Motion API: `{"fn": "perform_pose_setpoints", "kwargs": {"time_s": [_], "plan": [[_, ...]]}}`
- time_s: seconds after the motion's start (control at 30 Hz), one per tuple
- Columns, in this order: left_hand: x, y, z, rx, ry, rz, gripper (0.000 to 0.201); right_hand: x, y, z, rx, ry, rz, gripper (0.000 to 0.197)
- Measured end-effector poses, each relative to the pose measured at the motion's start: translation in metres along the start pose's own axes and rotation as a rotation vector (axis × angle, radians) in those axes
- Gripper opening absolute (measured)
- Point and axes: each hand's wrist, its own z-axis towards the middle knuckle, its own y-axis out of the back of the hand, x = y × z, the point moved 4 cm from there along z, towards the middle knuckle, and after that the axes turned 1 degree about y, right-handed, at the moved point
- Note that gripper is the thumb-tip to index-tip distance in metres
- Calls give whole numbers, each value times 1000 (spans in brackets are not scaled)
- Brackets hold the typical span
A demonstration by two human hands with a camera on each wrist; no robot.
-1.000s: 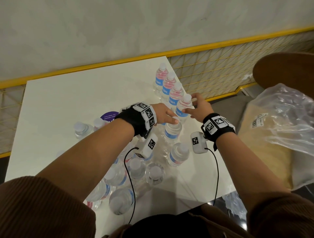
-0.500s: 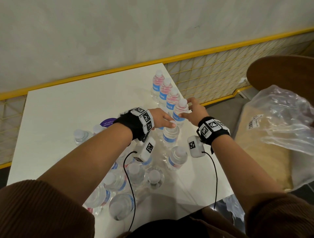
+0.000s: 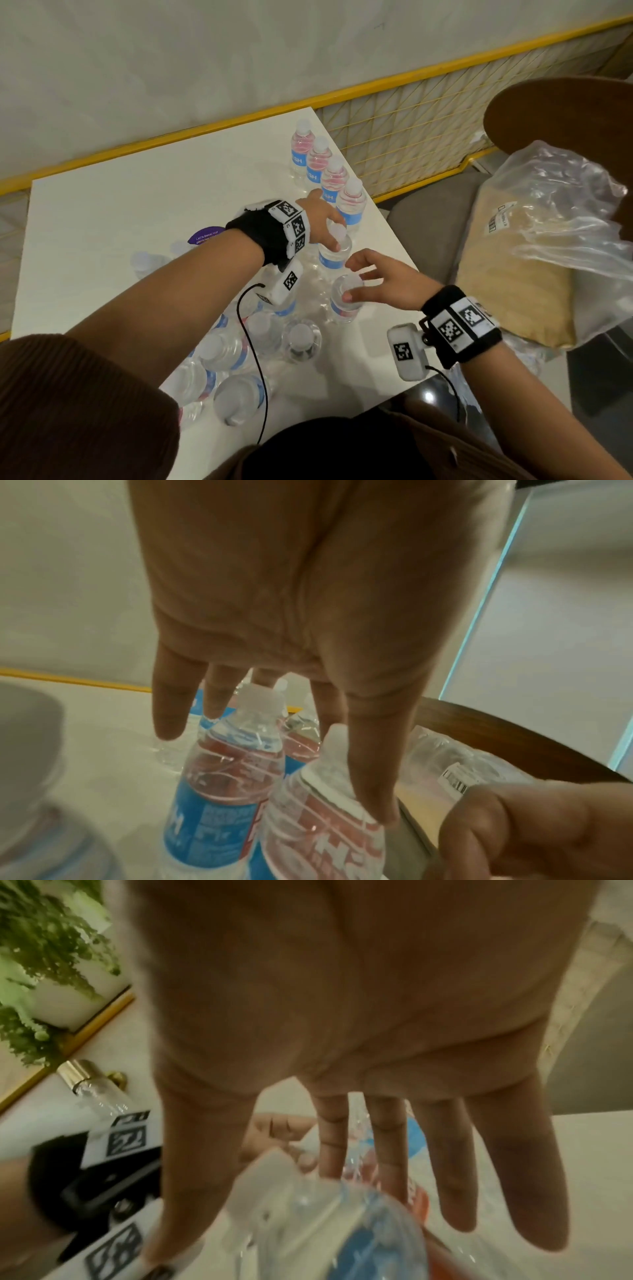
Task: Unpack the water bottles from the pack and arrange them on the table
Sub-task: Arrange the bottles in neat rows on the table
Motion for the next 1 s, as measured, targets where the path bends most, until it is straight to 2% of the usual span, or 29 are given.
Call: {"fn": "perform_pose_setpoints", "kwargs": {"time_s": [0.1,0.23,0.43,0.73,1.0], "plan": [[-2,0,0,-37,-1,-49,59,-7,-14,0,-15,46,-112,61],[-5,4,-3,-74,-13,-113,57,-7,-14,-1,-95,70,-157,58],[-10,4,-7,-76,1,-41,59,-14,16,5,-204,-2,-177,55],[-7,10,-13,1,-15,-33,46,-32,48,24,-341,-62,-97,63],[4,11,-18,-1,-29,-48,40,-39,65,56,-329,-61,55,61]]}}
